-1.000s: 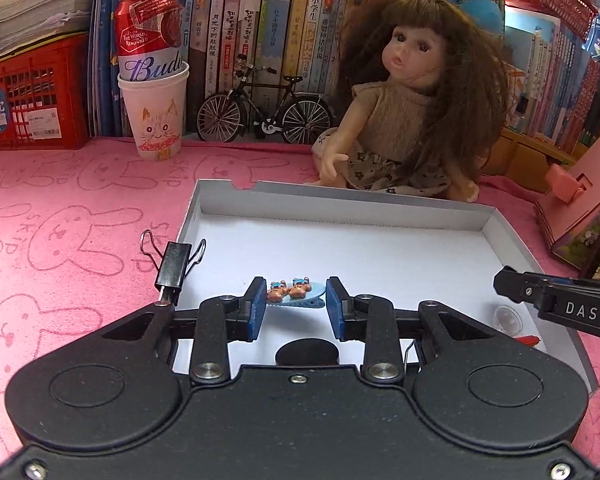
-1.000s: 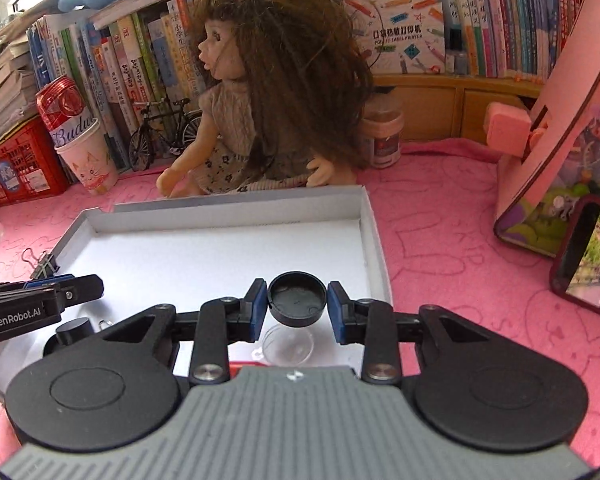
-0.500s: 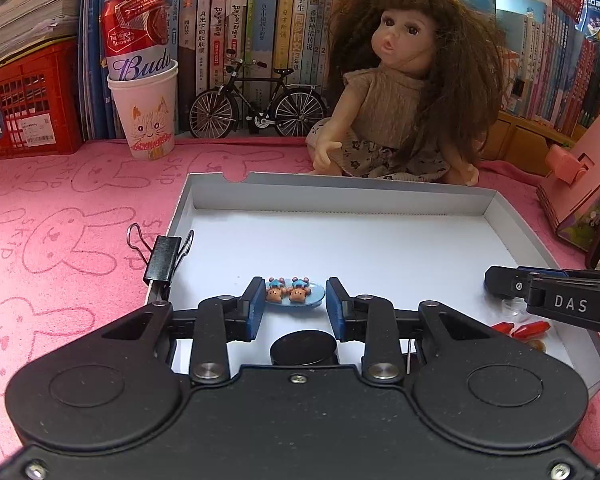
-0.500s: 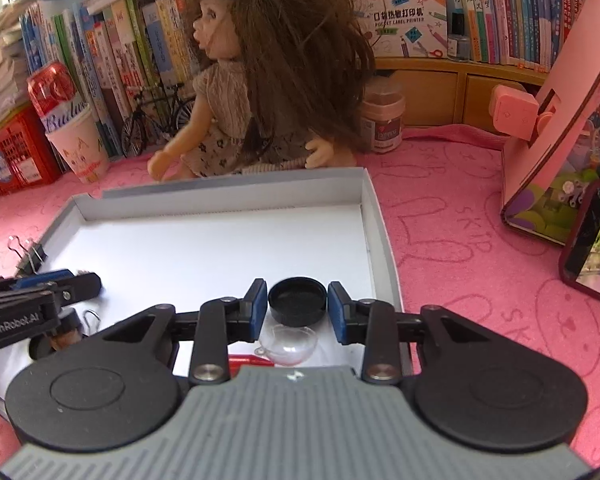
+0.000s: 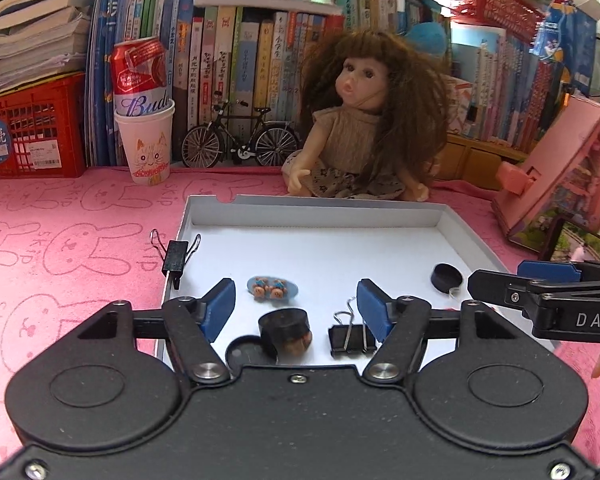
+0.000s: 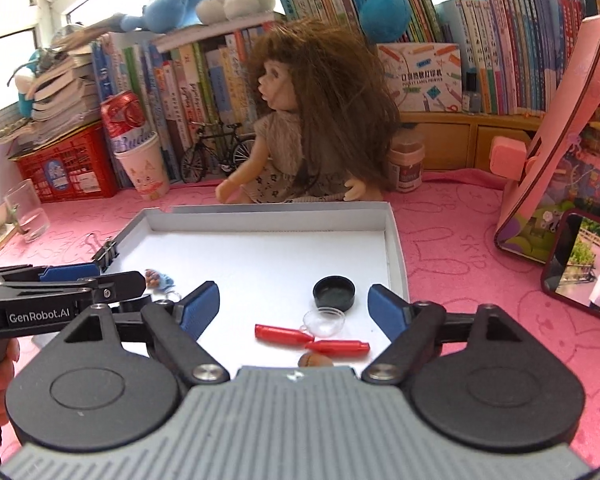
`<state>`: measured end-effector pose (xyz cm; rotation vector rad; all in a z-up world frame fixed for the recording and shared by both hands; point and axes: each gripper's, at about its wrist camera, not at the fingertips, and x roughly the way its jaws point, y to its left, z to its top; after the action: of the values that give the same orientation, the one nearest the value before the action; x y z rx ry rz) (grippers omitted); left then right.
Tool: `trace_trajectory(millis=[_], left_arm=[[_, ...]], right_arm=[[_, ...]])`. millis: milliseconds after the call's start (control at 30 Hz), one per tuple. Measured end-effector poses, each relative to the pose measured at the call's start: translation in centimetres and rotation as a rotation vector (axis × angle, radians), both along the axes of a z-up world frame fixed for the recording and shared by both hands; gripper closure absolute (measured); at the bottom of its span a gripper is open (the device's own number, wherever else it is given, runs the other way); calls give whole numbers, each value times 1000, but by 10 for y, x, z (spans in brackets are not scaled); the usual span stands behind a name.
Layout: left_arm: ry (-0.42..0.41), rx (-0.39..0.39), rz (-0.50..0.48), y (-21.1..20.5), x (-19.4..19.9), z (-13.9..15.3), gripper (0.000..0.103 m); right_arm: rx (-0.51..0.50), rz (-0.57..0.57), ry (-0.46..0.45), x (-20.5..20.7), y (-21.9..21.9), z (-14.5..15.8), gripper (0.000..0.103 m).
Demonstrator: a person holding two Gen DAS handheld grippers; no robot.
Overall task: Organize rigid objects
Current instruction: 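Move both tools back toward the remaining black lid and blue hair clip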
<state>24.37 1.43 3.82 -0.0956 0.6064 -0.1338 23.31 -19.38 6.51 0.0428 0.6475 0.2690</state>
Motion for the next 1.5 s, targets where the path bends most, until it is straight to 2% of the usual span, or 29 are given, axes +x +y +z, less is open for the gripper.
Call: trace_trajectory(millis=[233,533,867,1500], left_arm=[[-35,8,-44,-5,-43,7,32],[-92,69,-91,-20,-92,13,31],[-104,64,-131,-24,-130,9,30],[-100,57,-199,-33,-191,-8,29]], right_arm=[[-12,29,-49,-34,-5,5,10],[-48,34,-66,-65,-1,7,9],[-46,57,-86,-94,-2,5,5],[-74,102,-116,-144,-5,-16,1]])
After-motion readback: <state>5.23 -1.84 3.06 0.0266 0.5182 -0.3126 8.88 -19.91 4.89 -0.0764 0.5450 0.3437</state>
